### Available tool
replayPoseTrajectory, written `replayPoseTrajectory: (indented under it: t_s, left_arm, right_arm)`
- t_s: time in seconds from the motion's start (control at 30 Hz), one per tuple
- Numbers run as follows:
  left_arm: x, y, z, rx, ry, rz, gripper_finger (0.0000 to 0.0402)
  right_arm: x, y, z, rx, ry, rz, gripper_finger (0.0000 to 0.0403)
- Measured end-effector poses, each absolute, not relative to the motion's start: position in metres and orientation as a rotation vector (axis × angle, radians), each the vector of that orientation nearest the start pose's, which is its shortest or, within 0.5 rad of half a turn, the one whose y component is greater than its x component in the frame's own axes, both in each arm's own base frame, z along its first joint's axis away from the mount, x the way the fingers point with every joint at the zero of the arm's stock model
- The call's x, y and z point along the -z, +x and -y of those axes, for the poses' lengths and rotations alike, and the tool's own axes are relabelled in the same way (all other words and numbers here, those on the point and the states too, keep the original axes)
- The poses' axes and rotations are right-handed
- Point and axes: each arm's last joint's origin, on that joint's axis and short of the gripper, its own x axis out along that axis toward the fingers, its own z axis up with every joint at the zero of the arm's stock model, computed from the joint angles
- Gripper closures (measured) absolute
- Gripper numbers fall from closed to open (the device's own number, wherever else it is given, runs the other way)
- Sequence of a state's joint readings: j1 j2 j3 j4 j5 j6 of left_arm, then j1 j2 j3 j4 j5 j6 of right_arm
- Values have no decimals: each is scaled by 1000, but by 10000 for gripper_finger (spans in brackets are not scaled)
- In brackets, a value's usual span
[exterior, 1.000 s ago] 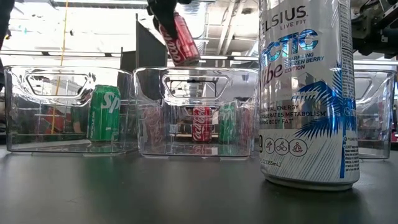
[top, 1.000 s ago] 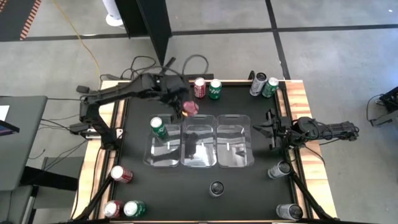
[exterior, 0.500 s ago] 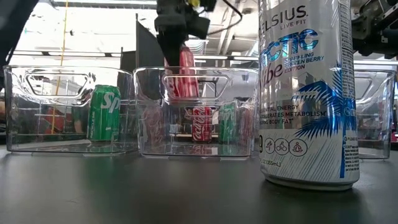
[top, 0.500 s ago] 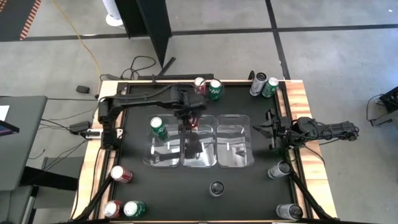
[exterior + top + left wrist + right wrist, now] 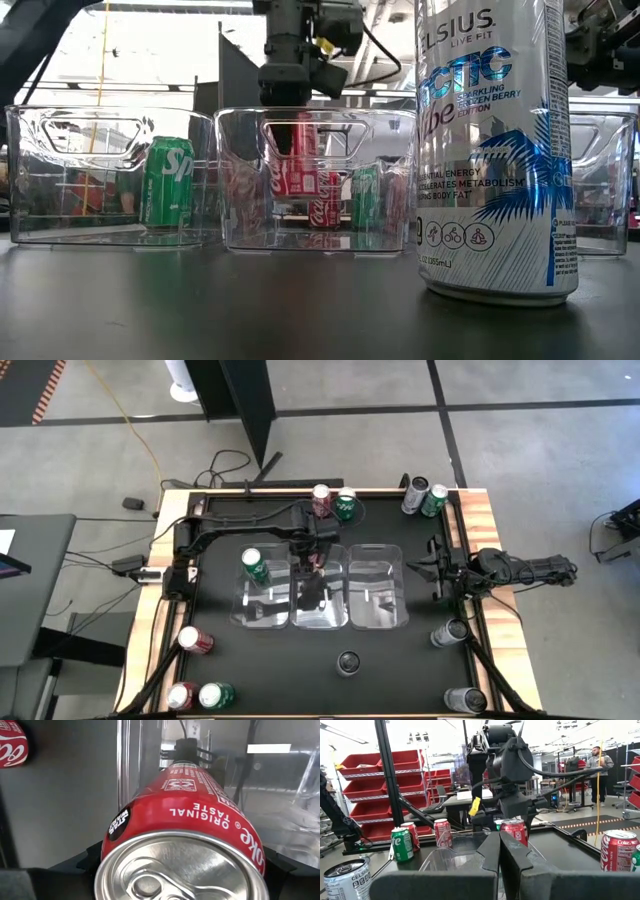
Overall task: Sort soda cans
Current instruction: Put the top left red soda can into the middle transparent bin
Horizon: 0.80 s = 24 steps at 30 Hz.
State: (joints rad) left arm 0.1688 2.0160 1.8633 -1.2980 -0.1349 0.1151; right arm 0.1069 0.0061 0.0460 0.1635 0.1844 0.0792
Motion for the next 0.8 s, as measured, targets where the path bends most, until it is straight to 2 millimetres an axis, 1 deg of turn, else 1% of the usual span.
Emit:
replayPoseTrajectory:
  t_s: [0.8]
  left_arm:
    - [-243, 401, -74, -184, 37, -1520, 98]
  right_arm:
    - [-194, 93, -5, 69, 108, 201, 374]
